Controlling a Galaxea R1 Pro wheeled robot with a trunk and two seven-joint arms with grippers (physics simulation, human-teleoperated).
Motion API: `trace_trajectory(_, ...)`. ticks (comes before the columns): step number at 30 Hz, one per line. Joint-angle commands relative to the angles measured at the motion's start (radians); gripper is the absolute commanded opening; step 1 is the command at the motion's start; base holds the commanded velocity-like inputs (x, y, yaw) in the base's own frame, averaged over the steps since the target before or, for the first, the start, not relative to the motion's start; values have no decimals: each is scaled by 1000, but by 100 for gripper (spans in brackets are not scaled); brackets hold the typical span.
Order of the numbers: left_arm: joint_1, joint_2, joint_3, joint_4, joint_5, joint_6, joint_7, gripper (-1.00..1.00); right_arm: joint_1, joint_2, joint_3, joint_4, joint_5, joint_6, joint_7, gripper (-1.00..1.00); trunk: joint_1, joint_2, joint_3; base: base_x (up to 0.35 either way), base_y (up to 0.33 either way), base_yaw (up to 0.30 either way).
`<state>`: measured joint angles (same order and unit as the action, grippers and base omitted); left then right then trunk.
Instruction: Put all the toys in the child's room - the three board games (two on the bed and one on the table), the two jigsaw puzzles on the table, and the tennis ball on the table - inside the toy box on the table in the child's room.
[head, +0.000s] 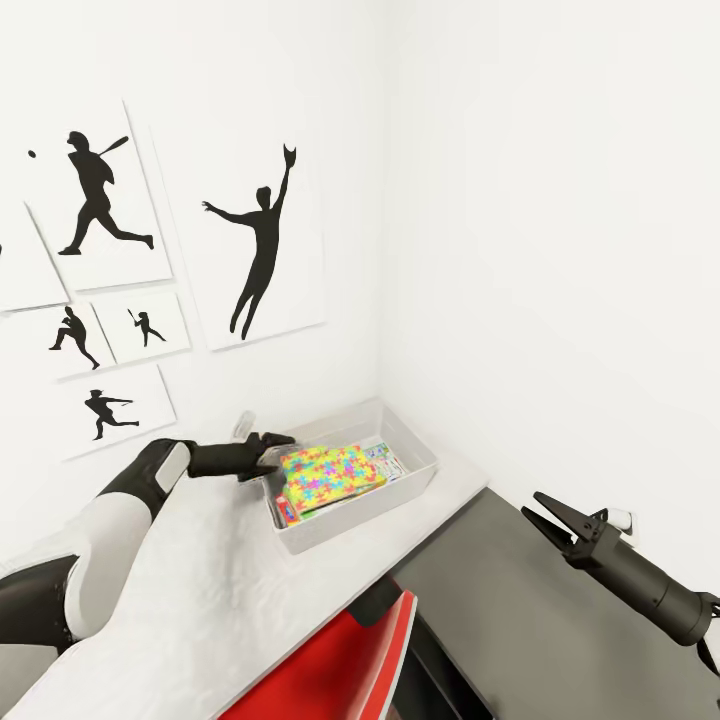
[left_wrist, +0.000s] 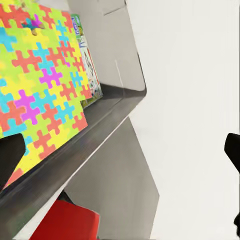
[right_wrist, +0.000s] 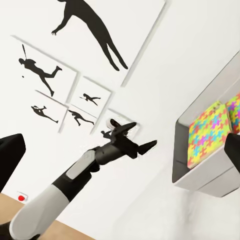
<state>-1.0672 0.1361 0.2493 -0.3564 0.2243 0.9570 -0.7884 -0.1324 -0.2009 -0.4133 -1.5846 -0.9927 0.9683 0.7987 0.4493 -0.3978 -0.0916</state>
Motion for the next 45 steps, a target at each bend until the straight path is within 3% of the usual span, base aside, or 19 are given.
trace_trajectory(1, 0, 21, 5, -1, -3, 6, -86, 100, -1, 0, -1, 0, 2, 4, 4, 100, 1, -2, -2, 0, 0, 0)
trace_trajectory(4, 2, 76, 2, -4, -5, 8, -265, 100, -1, 0, -1, 0, 2, 4, 4, 100, 1, -2, -2, 0, 0, 0)
trace_trajectory(9, 23, 194, -3, -6, -5, 5, -511, 100, -1, 0, -1, 0, 2, 4, 4, 100, 1, -2, -2, 0, 0, 0)
trace_trajectory(12, 92, 241, -6, -24, -8, -9, -690, 100, -1, 0, -1, 0, 2, 4, 4, 100, 1, -2, -2, 0, 0, 0)
trace_trajectory(14, 163, 264, -7, -62, -9, -43, -772, 100, -1, 1, -1, 0, 2, 4, 4, 100, 1, -2, -2, -10, 0, 0)
trace_trajectory(17, 262, 279, -5, -136, -7, -85, -782, 100, -1, 4, -1, -1, 2, 4, 3, 100, 1, -2, -2, -142, 0, 0)
trace_trajectory(20, 291, 283, -4, -175, -6, -93, -782, 100, -1, 8, 0, -1, 2, 4, 3, 100, 1, -2, 1, -115, 0, 0)
trace_trajectory(31, 299, 277, -7, -196, -3, -95, -782, 100, -1, 13, 7, -1, 2, 2, -4, 100, 1, -2, 14, -223, 65, 0)
trace_trajectory(36, 293, 272, -8, -212, -9, -110, -782, 100, 22, 24, -19, 16, -6, -15, -32, 100, 1, -2, 14, 0, 0, 0)
trace_trajectory(45, 293, 262, -7, -210, -8, -110, -782, 100, -29, 42, -59, 14, -1, 37, 19, 100, 1, -2, 14, 0, 0, 0)
